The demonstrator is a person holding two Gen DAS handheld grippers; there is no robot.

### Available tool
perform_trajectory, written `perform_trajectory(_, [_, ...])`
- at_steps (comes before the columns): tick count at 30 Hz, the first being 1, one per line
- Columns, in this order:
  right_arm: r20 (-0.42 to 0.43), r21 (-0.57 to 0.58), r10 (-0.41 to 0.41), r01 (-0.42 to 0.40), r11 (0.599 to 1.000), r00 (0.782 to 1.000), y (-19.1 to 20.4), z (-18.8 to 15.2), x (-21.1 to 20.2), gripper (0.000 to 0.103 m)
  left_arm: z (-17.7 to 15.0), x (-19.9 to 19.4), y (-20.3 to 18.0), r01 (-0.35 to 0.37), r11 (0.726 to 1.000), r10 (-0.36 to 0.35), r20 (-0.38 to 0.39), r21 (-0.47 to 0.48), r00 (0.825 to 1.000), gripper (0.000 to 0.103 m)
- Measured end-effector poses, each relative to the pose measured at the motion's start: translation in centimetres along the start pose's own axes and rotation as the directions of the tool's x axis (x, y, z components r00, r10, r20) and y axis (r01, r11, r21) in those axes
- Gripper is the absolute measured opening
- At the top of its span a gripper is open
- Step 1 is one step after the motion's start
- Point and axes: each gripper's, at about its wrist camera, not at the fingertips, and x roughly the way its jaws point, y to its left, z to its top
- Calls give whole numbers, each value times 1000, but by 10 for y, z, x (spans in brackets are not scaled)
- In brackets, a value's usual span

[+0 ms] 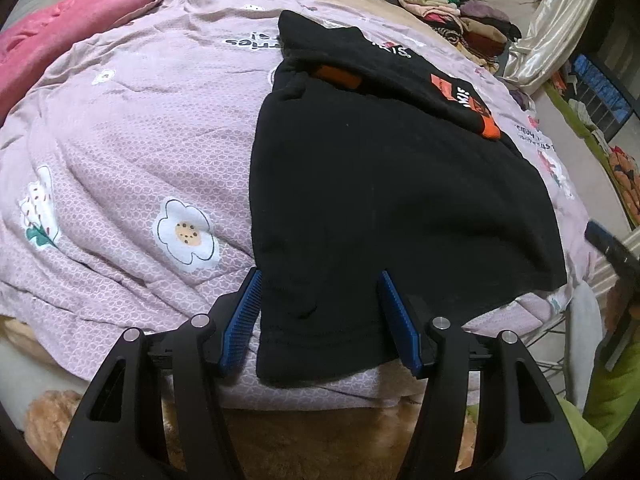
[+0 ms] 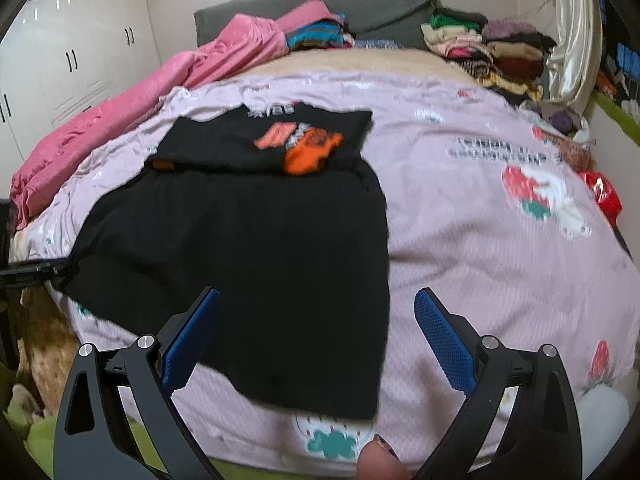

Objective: Fold small clothes
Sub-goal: 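Grasp the black shirt hem with both grippers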

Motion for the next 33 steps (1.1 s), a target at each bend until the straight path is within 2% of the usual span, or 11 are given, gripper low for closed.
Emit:
perform_trajectory(4, [-64,38,49,-47,998,997,-12,-14,8,96,-1,-2,2,9,1000,-9,4,-10,1000,51])
perform_trajectory(8, [-113,59,95,-89,994,989,-18,-26,18,69,-2,0,8,29,999,-29,3,-36,1000,51])
perform_trajectory(16, [-185,102,105,-87,991,977,-32,-43,39,61,-1,0,12,47,997,-47,5,-55,999,51])
perform_trajectory(18, [-176,104,110,-93,990,978,-33,-45,39,52,-1,0,13,56,997,-55,8,-62,998,50])
perform_trajectory(19, [-174,97,109,-94,991,979,-33,-45,38,40,-1,1,14,57,996,-57,8,-65,998,49])
perform_trajectory(20, [-171,87,116,-102,991,978,-32,-45,37,29,-1,1,14,56,996,-55,10,-69,998,44])
perform_trajectory(21, [-166,78,122,-111,991,979,-31,-44,35,22,0,1,15,54,996,-53,14,-76,998,32])
perform_trajectory(23, [-150,58,121,-114,992,981,-29,-42,30,11,0,1,19,60,993,-58,24,-102,998,23])
perform_trajectory(27, [-83,73,163,-157,985,983,-31,-32,14,7,0,-8,20,77,991,-71,58,-109,996,5])
perform_trajectory(33, [39,77,197,-199,977,980,-36,-8,-16,7,8,-32,11,115,991,-106,118,-73,987,4])
